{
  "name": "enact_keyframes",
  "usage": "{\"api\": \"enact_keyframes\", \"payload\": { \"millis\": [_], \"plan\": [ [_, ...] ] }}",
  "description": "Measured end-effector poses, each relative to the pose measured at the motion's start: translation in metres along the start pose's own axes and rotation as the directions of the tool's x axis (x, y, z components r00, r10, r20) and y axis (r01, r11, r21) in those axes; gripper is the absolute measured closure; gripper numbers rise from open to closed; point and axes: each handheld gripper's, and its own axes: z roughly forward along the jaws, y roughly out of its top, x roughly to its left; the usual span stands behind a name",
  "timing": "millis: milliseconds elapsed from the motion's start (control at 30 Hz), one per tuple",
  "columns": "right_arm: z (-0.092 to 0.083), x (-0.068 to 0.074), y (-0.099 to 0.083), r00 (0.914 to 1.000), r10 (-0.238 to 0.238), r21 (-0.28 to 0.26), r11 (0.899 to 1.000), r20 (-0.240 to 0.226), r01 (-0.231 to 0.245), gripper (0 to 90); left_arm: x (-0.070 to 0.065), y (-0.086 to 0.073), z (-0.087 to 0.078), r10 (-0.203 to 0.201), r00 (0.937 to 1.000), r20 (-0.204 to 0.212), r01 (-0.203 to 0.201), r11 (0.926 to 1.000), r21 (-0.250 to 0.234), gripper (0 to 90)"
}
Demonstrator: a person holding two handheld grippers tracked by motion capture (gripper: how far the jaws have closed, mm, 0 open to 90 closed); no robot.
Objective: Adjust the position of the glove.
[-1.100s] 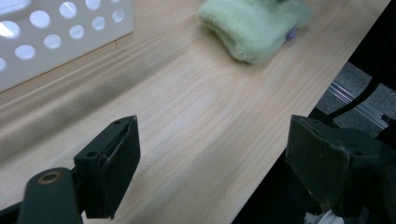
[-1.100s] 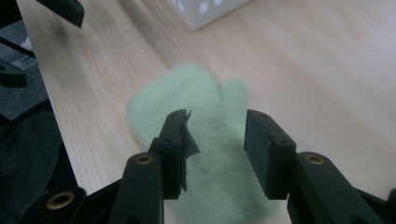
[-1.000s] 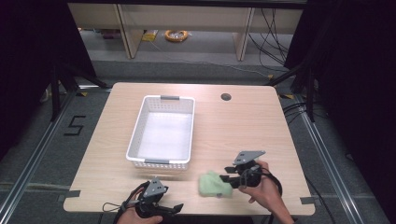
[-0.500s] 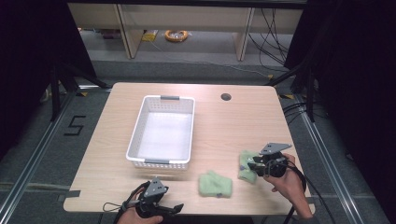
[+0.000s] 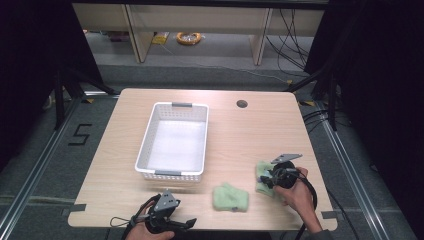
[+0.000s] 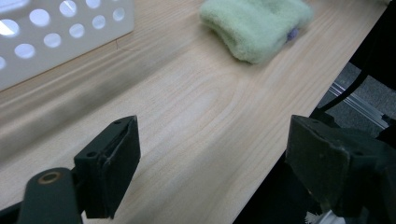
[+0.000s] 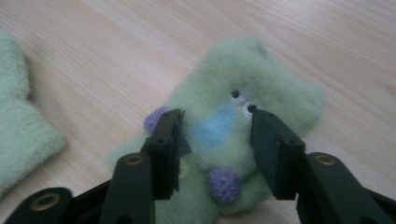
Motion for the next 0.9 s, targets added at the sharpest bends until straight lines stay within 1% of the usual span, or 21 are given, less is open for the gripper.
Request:
{"api": "enact_keyframes", "payload": {
  "millis": [33, 67, 100, 133, 200, 267, 300, 333, 400, 433, 467, 500, 533, 567, 600, 667, 767, 800, 833, 867, 900],
  "plan": [
    [0.0, -0.001, 0.0, 1.0, 0.001, 0.002, 1.0, -0.008, -0.001, 65.7, 0.0, 0.0, 0.001, 0.0, 1.0, -0.008, 0.0, 1.0, -0.003, 17.3],
    [-0.001, -0.003, -0.001, 0.9997, -0.024, 0.011, 1.0, -0.009, 0.024, 70.8, -0.001, 0.0, 0.0, -0.004, 1.0, -0.002, 0.004, 1.0, -0.002, 17.3],
    [-0.001, -0.003, -0.001, 0.9997, -0.024, 0.011, 1.0, -0.009, 0.024, 70.8, -0.001, 0.0, 0.0, -0.016, 0.9999, 0.001, 0.016, 0.9999, 0.006, 17.3],
    [-0.002, -0.006, -0.001, 0.9991, -0.037, 0.009, 0.999, -0.02, 0.037, 79.5, -0.001, 0.0, 0.001, -0.02, 0.9998, 0.002, 0.02, 0.9998, 0.001, 17.3],
    [-0.001, -0.006, -0.001, 0.9992, -0.028, 0.001, 1.0, -0.028, 0.028, 81.1, -0.002, 0.0, 0.001, -0.027, 0.9996, 0.002, 0.027, 0.9996, -0.004, 17.3],
    [-0.004, -0.008, -0.001, 0.9963, -0.074, 0.001, 0.997, -0.044, 0.074, 83.6, 0.0, 0.0, 0.0, 0.003, 1.0, -0.008, -0.003, 1.0, 0.002, 17.3],
    [-0.004, -0.008, -0.001, 0.9963, -0.074, 0.001, 0.997, -0.044, 0.074, 83.6, 0.0, 0.0, 0.0, 0.003, 1.0, -0.008, -0.003, 1.0, 0.002, 17.3],
    [-0.008, -0.009, 0.0, 0.9954, -0.082, -0.055, 0.995, -0.05, 0.079, 84.1, 0.0, 0.0, 0.001, -0.003, 1.0, -0.001, 0.003, 1.0, -0.006, 17.3],
    [-0.014, -0.01, 0.002, 0.9946, -0.086, -0.064, 0.995, -0.057, 0.083, 84.1, 0.0, 0.0, 0.001, -0.003, 1.0, 0.0, 0.003, 1.0, -0.004, 17.3],
    [-0.023, -0.008, 0.005, 0.9918, -0.11, -0.113, 0.988, -0.065, 0.103, 84.1, 0.001, 0.0, 0.0, -0.007, 1.0, 0.004, 0.007, 1.0, -0.002, 17.3],
    [-0.03, -0.006, 0.007, 0.9867, -0.137, -0.113, 0.985, -0.088, 0.126, 84.1, 0.001, 0.0, 0.0, -0.007, 1.0, 0.004, 0.007, 1.0, -0.002, 17.3],
    [-0.032, -0.003, 0.008, 0.9849, -0.148, -0.163, 0.978, -0.09, 0.132, 84.1, 0.0, 0.001, -0.001, -0.023, 0.9997, 0.003, 0.023, 0.9997, -0.001, 17.3],
    [-0.038, 0.0, 0.011, 0.979, -0.172, -0.158, 0.975, -0.109, 0.154, 84.1, 0.001, 0.001, -0.001, -0.02, 0.9998, -0.009, 0.02, 0.9998, -0.002, 17.3],
    [-0.04, 0.005, 0.012, 0.9718, -0.195, -0.182, 0.969, -0.133, 0.169, 84.1, 0.001, 0.002, -0.002, -0.01, 0.9999, -0.002, 0.01, 0.9999, -0.008, 17.3],
    [-0.043, 0.009, 0.014, 0.9631, -0.222, -0.191, 0.963, -0.152, 0.192, 84.1, 0.0, 0.002, -0.001, -0.034, 0.9994, 0.004, 0.034, 0.9991, -0.025, 17.3],
    [-0.048, 0.016, 0.015, 0.9599, -0.233, -0.178, 0.963, -0.156, 0.205, 84.0, 0.001, 0.002, -0.001, -0.026, 0.9996, 0.004, 0.026, 0.9994, -0.022, 17.3],
    [-0.052, 0.038, 0.021, 0.9246, -0.327, -0.217, 0.934, -0.196, 0.284, 83.9, 0.004, 0.004, -0.002, -0.039, 0.999, 0.019, 0.04, 0.999, -0.022, 17.3],
    [-0.052, 0.044, 0.022, 0.9186, -0.335, -0.215, 0.932, -0.209, 0.291, 83.9, 0.003, 0.005, -0.001, -0.069, 0.9972, 0.027, 0.07, 0.9969, -0.037, 17.3],
    [-0.052, 0.044, 0.022, 0.9186, -0.335, -0.215, 0.932, -0.209, 0.291, 83.9, 0.003, 0.007, 0.0, -0.074, 0.9969, 0.027, 0.075, 0.9961, -0.046, 17.3],
    [-0.051, 0.054, 0.025, 0.9017, -0.367, -0.227, 0.921, -0.228, 0.318, 83.9, 0.004, 0.009, -0.001, -0.07, 0.9971, 0.031, 0.071, 0.9964, -0.045, 17.3],
    [-0.05, 0.058, 0.027, 0.8888, -0.394, -0.229, 0.911, -0.233, 0.344, 83.9, 0.005, 0.011, -0.002, -0.058, 0.9979, 0.028, 0.059, 0.9976, -0.036, 17.4]
  ]
}}
